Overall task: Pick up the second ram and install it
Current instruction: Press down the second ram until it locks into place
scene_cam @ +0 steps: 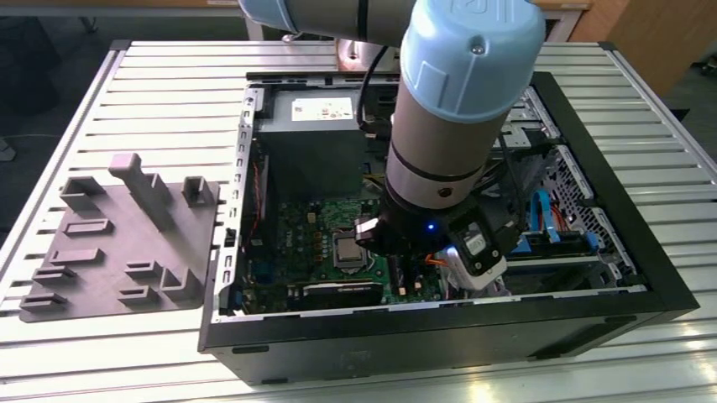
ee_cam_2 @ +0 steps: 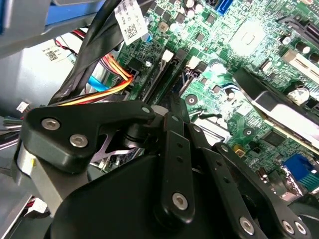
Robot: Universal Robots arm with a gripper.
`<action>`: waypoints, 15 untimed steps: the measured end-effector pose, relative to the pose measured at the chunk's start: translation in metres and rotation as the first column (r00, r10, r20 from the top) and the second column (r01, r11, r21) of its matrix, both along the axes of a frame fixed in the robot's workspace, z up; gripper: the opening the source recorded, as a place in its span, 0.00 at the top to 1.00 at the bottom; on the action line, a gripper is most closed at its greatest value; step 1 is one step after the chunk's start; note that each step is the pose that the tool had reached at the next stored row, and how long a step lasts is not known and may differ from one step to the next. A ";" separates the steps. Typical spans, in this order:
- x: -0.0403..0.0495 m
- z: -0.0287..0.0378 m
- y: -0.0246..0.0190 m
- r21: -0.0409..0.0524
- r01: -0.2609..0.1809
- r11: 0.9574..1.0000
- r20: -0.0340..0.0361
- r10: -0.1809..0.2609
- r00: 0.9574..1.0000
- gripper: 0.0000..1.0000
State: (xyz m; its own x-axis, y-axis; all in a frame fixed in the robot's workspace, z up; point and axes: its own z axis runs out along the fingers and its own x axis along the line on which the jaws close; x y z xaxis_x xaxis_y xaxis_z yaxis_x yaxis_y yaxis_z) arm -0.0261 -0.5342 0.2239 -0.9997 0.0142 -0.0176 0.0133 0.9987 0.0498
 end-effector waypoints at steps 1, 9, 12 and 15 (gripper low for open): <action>-0.0002 -0.0004 0.0000 0.000 0.000 1.000 0.000 0.000 1.000 0.89; -0.0002 -0.0028 0.0000 0.000 0.000 1.000 0.000 0.000 1.000 0.89; -0.0003 -0.0042 -0.0001 -0.001 0.000 1.000 0.000 0.000 1.000 0.89; -0.0002 -0.0046 0.0000 0.001 0.000 1.000 0.000 0.000 1.000 0.89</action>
State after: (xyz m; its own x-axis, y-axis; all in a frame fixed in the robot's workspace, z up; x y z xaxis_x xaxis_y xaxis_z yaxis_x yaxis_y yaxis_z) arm -0.0264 -0.5342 0.2193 -0.9997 0.0143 -0.0175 0.0134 0.9986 0.0503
